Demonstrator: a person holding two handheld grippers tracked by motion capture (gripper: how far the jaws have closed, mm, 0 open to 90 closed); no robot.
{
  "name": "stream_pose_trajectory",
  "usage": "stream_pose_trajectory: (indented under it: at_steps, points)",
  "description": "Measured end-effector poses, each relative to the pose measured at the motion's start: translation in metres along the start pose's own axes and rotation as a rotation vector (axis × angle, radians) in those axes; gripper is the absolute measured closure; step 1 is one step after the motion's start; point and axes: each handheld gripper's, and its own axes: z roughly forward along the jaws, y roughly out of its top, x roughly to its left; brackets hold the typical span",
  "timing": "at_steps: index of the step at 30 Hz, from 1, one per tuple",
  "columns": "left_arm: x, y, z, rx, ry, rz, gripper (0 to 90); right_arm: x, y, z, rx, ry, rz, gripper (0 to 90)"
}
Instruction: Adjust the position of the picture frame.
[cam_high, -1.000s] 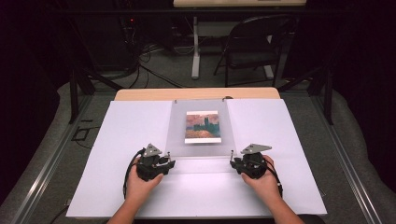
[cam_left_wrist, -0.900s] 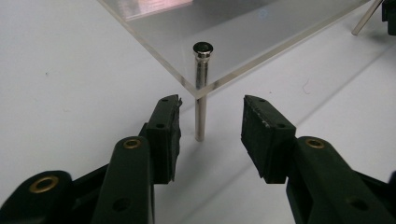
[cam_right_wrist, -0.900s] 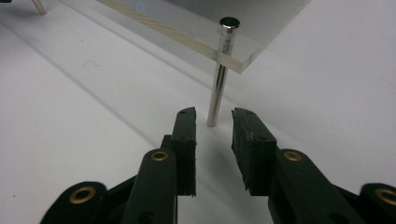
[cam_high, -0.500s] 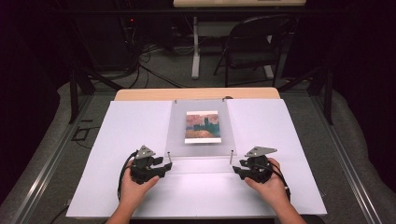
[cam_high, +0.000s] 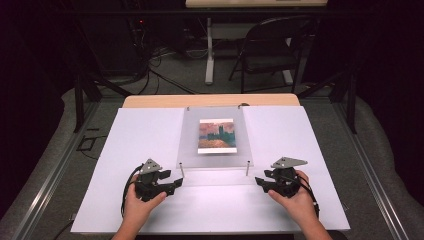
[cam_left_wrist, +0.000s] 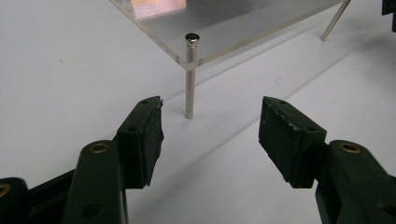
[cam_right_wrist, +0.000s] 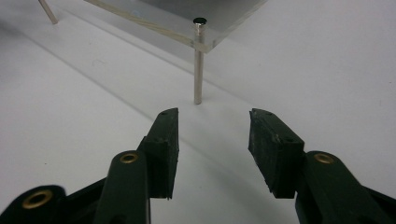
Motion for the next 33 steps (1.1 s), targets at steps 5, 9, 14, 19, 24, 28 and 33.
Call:
stream_pose_trajectory:
  at_steps: [5, 9, 14, 19, 24, 28, 33]
  points:
    - [0.001, 0.0, 0.001, 0.016, 0.009, -0.022, 42.0, 0.005, -0.001, 0.003, 0.01, 0.004, -0.018, 51.7]
    - [0.003, -0.001, 0.001, 0.027, 0.029, -0.019, 39.8, 0.006, -0.002, 0.006, 0.011, 0.01, -0.017, 48.8]
    - [0.004, -0.001, -0.001, 0.007, 0.021, -0.012, 43.9, 0.005, -0.002, 0.006, 0.019, -0.001, -0.018, 46.1]
    - [0.005, 0.003, -0.001, 0.039, 0.011, 0.011, 47.8, 0.002, 0.003, 0.004, 0.048, 0.005, 0.006, 41.5]
    - [0.005, 0.007, -0.006, 0.049, 0.016, 0.021, 47.6, 0.0, 0.009, 0.002, 0.074, -0.012, -0.008, 40.1]
    - [0.01, 0.015, -0.014, 0.054, 0.058, 0.05, 41.3, -0.006, 0.018, -0.004, 0.098, -0.012, -0.01, 44.1]
    - [0.018, 0.028, -0.021, 0.025, 0.073, 0.038, 37.0, -0.015, 0.027, -0.006, 0.108, -0.022, -0.026, 40.6]
